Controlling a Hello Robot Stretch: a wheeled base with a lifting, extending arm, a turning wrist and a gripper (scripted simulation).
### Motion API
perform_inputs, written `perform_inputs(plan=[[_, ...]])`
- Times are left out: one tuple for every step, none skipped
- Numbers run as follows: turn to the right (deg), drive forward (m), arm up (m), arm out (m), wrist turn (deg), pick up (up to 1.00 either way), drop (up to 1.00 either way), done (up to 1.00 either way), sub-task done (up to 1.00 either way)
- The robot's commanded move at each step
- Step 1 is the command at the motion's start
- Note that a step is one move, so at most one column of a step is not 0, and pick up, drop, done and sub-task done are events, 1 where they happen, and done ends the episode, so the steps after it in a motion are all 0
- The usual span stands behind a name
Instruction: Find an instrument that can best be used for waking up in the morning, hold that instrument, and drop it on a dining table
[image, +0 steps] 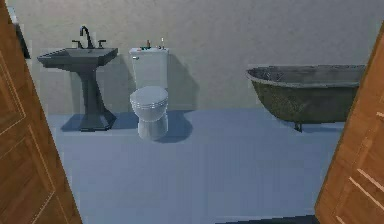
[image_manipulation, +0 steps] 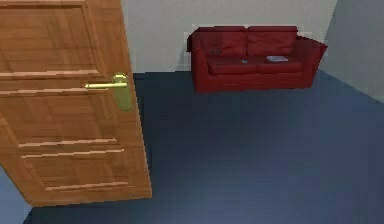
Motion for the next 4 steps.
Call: perform_inputs(plan=[[-3.0,0.00,0.00,0.00,0.0,0.00,0.00,0.00,0.00],[0.0,0.60,0.00,0.00,0.0,0.00,0.00,0.00,0.00],[-21.0,0.00,0.00,0.00,0.0,0.00,0.00,0.00,0.00],[0.0,1.00,0.00,0.00,0.0,0.00,0.00,0.00,0.00]])
